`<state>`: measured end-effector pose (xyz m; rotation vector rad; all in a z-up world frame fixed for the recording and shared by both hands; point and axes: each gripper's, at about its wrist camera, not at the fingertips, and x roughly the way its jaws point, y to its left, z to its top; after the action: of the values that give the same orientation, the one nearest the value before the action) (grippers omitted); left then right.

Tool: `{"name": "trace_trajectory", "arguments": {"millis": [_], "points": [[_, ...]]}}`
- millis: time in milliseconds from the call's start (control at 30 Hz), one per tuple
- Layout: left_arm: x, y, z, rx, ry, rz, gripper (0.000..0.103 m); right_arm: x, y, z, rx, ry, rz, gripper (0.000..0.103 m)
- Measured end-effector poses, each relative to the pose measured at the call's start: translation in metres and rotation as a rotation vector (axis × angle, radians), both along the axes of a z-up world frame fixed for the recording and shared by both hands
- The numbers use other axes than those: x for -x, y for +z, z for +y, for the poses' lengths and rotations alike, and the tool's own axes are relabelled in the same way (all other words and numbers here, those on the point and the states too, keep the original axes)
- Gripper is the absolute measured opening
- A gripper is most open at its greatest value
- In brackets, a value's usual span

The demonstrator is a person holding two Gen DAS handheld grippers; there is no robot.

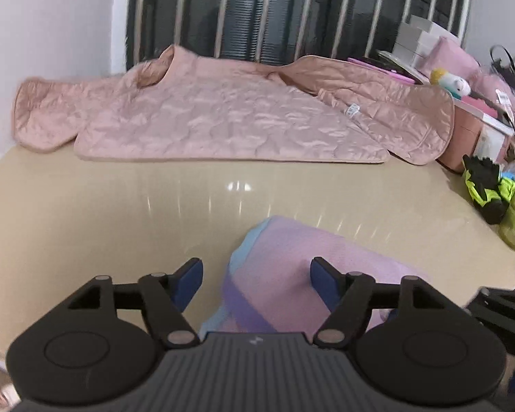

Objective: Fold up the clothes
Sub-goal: 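Grasp the folded garment's purple-trimmed edge with both grippers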

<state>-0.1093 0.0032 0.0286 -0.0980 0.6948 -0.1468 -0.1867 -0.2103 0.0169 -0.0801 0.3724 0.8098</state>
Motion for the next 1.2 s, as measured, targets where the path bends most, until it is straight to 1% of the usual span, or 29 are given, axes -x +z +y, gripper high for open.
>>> {"name": "trace_trajectory", "arguments": {"millis": [33,67,133,167,200,233,267,300,333,467,567,600,633,700,767,800,867,900,933,1000,1100,1200], "points": [[0.001,-0.002,0.004,0.018,0.007,0.008,0.071,0.004,-0.001,0.0,-0.006,0.009,-0.014,0.039],[0.001,-0.004,0.007,0.036,0.013,0.016,0.071,0.008,-0.003,0.0,-0.003,0.013,-0.032,0.041],[0.002,-0.006,0.013,0.059,0.025,0.026,0.071,0.014,-0.007,0.002,0.027,0.012,-0.069,0.049],[0.001,-0.007,0.015,0.064,0.032,0.031,0.071,0.016,-0.009,0.006,0.046,0.022,-0.079,0.05],[0.002,-0.008,0.017,0.063,0.04,0.032,0.071,0.017,-0.011,0.01,0.071,0.026,-0.087,0.048],[0.002,-0.008,0.019,0.059,0.054,0.036,0.071,0.017,-0.014,0.015,0.11,0.027,-0.096,0.042],[0.002,-0.008,0.021,0.061,0.064,0.039,0.071,0.018,-0.017,0.019,0.153,0.035,-0.115,0.038],[0.002,-0.008,0.023,0.064,0.075,0.043,0.071,0.02,-0.019,0.021,0.191,0.041,-0.143,0.028],[0.002,-0.009,0.025,0.065,0.083,0.046,0.071,0.019,-0.02,0.02,0.225,0.04,-0.166,0.025],[0.011,-0.009,0.018,0.024,0.074,0.037,0.071,0.01,-0.019,0.005,0.259,-0.009,-0.179,0.024],[0.019,-0.008,0.014,0.022,0.078,0.032,0.071,0.008,-0.017,-0.006,0.293,-0.056,-0.183,0.026],[0.02,-0.007,0.014,0.022,0.089,0.027,0.071,0.009,-0.013,-0.009,0.282,-0.053,-0.175,0.033],[0.022,-0.005,0.014,0.027,0.101,0.02,0.071,0.01,-0.008,-0.013,0.249,-0.045,-0.168,0.048],[0.026,0.003,0.017,0.06,0.114,-0.008,0.071,0.012,0.004,-0.022,0.133,-0.021,-0.157,0.064],[0.028,0.01,0.017,0.076,0.107,-0.041,0.071,0.008,0.015,-0.025,0.039,-0.036,-0.149,0.064],[0.028,0.012,0.015,0.078,0.098,-0.057,0.071,0.0,0.017,-0.021,0.027,-0.068,-0.133,0.064],[0.028,0.013,0.01,0.071,0.082,-0.065,0.071,-0.019,0.015,-0.011,0.041,-0.134,-0.088,0.064],[0.028,0.012,0.007,0.064,0.073,-0.062,0.07,-0.027,0.012,-0.005,0.056,-0.151,-0.061,0.063],[0.029,0.009,0.003,0.055,0.059,-0.058,0.068,-0.036,0.008,0.0,0.076,-0.165,-0.024,0.062],[0.031,0.004,-0.004,0.034,0.024,-0.049,0.067,-0.044,-0.001,0.006,0.095,-0.182,0.039,0.062],[0.037,-0.004,-0.015,-0.013,-0.01,-0.041,0.065,-0.042,-0.011,0.007,0.078,-0.197,0.071,0.064],[0.036,-0.01,-0.014,0.012,-0.005,-0.008,0.065,-0.039,-0.017,0.006,0.057,-0.209,0.096,0.065]]}}
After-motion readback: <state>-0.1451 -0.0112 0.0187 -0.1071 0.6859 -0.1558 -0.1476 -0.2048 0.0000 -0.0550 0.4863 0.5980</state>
